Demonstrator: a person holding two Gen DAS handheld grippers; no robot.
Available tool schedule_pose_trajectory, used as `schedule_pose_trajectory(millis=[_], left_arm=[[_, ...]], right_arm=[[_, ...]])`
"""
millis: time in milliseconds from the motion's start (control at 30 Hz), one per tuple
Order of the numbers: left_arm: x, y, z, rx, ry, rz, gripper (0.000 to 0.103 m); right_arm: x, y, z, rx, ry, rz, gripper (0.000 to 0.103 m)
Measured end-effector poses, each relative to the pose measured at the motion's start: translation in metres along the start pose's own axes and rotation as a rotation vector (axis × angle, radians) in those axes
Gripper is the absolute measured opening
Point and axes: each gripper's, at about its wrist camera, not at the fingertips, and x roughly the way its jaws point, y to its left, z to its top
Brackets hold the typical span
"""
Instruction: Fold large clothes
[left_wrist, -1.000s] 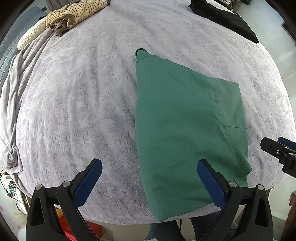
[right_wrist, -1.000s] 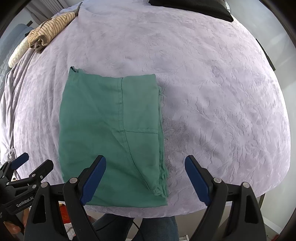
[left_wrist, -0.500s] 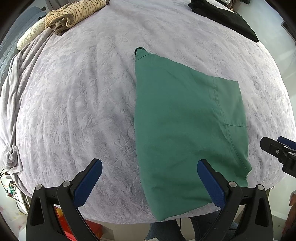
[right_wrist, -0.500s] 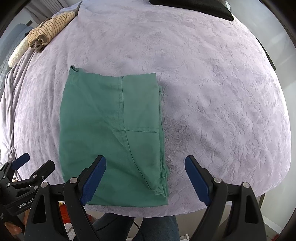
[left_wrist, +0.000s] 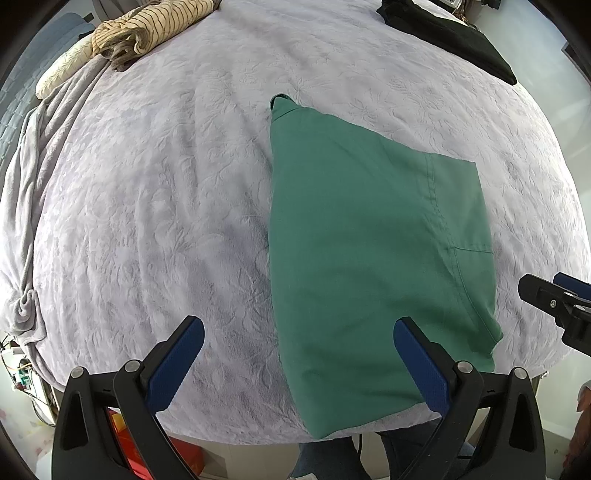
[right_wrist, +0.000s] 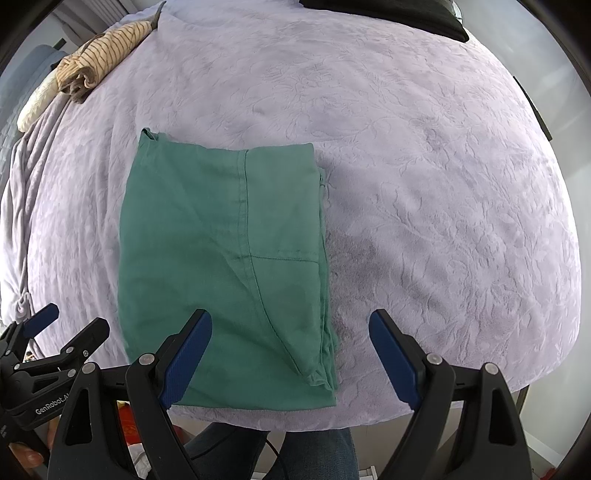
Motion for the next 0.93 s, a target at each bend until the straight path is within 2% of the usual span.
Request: schedule_pose_trajectory(millis=[633, 933], left_arm=[[-0.0010, -0.0009, -0.0039, -0.017, -0.004, 0.034, 0.103], [-0.0029, -0.0046, -0.0039, -0.004, -0.020, 0.014, 0.103]], right_arm=[[0.0018, 0.0008, -0.0001, -0.017, 0.005, -0.013, 0.089], [0.0039, 0.0014, 0.0003, -0.018, 0.012, -0.019, 0.089]])
